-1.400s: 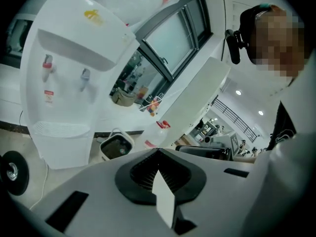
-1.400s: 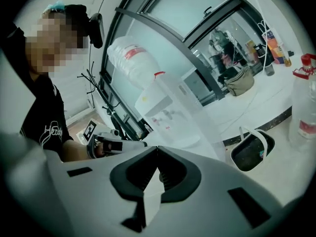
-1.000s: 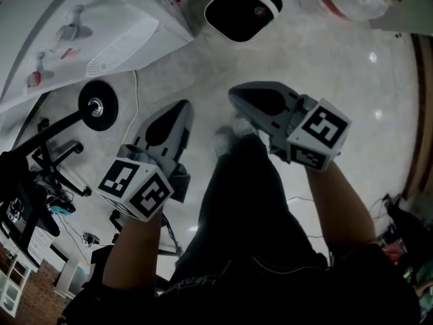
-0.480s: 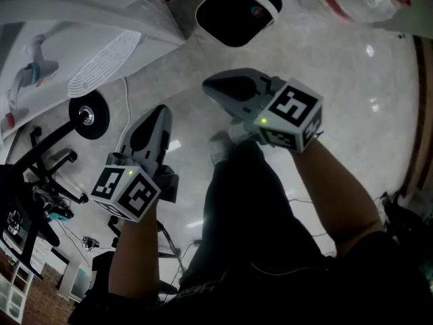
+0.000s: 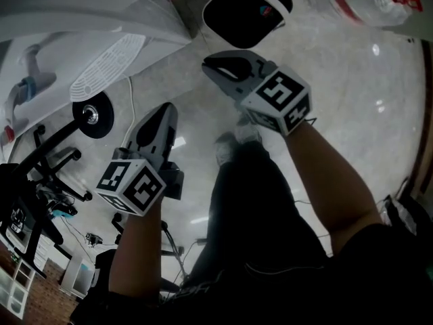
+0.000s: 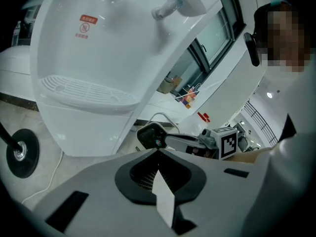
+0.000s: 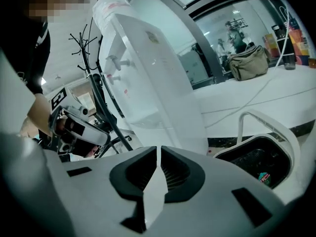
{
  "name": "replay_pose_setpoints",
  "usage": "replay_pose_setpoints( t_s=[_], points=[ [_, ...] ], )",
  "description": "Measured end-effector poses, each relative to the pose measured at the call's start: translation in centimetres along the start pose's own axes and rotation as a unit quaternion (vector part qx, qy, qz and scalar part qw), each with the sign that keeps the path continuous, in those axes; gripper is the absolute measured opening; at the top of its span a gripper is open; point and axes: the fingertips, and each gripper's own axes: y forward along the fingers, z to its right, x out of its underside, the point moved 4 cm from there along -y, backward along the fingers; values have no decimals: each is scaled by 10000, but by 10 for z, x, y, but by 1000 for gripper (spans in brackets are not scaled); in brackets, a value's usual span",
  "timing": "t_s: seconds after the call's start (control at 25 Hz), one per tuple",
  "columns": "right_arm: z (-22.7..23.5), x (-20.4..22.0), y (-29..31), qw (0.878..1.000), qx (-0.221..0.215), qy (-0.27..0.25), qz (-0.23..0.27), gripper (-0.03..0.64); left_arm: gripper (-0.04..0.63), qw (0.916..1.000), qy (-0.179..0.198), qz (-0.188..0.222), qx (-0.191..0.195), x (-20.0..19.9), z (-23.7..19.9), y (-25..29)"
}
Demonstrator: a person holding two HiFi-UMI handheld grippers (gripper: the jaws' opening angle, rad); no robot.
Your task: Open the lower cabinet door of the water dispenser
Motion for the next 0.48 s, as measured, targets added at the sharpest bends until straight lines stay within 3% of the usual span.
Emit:
replay_pose_setpoints(
  t_s=[0.12, 0.24, 0.48],
  points=[
    [5, -1, 11, 9999, 133, -38, 36, 28, 0, 10000, -15, -35, -17, 1, -2, 0],
    [3, -7, 28, 9994, 167, -298, -15, 104, 0, 10000, -36, -58, -12, 0, -7, 0],
    [10, -19, 60, 9963, 298, -799, -94, 120, 0, 10000, 71, -52, 6, -8, -14, 0]
  ],
)
